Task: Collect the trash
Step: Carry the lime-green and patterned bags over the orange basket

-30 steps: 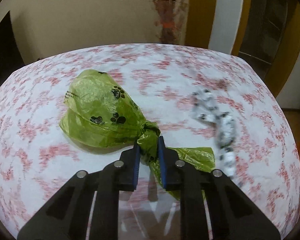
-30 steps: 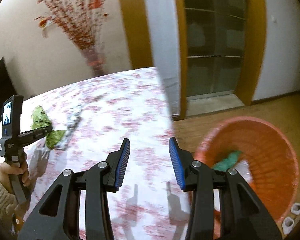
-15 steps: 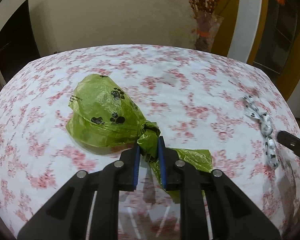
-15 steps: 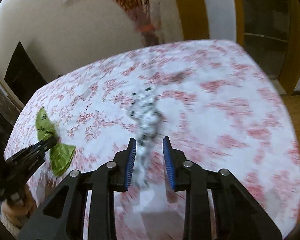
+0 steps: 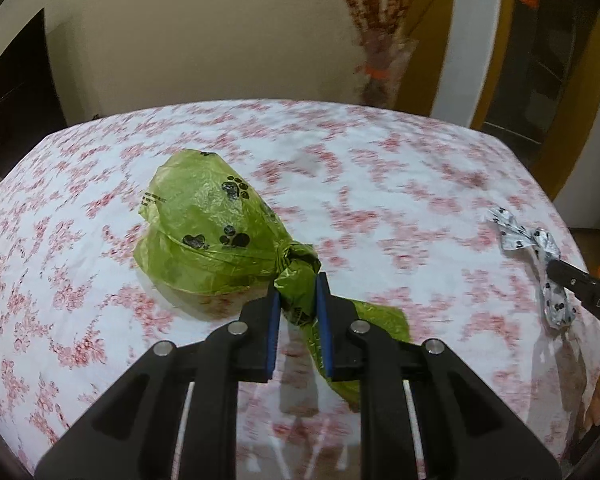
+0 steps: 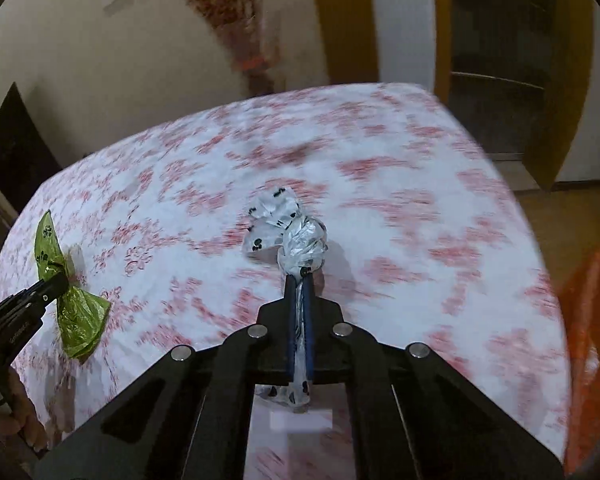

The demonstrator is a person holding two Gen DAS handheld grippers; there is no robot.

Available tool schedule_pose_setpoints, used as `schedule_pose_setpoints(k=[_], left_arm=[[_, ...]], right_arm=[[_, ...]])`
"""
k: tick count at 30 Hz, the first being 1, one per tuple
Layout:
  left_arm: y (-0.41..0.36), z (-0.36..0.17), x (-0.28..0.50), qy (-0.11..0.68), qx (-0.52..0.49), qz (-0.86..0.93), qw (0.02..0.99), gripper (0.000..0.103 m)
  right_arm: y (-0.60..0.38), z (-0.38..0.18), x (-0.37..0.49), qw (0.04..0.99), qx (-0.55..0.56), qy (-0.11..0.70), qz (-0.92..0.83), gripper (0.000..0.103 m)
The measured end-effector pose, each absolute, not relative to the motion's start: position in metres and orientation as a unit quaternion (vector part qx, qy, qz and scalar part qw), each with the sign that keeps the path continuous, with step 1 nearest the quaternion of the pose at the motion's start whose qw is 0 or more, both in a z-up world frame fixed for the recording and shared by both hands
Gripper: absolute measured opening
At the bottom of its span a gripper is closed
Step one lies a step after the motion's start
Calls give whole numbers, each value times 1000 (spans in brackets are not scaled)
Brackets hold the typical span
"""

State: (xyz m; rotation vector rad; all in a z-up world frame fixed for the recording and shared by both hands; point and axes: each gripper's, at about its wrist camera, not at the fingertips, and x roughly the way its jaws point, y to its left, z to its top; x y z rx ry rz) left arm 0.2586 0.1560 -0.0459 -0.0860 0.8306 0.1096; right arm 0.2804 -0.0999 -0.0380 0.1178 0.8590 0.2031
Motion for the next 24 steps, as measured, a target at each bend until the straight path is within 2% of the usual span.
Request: schedule_pose_setpoints(k=[12, 24], left_arm=[[68, -14, 243, 379, -24, -28, 924, 17], [-24, 18, 224, 357, 2, -113, 927, 17]], right_arm=[[-193, 16, 217, 936, 85, 337, 54, 4], [-257, 47, 166, 954, 109, 278, 16, 4]])
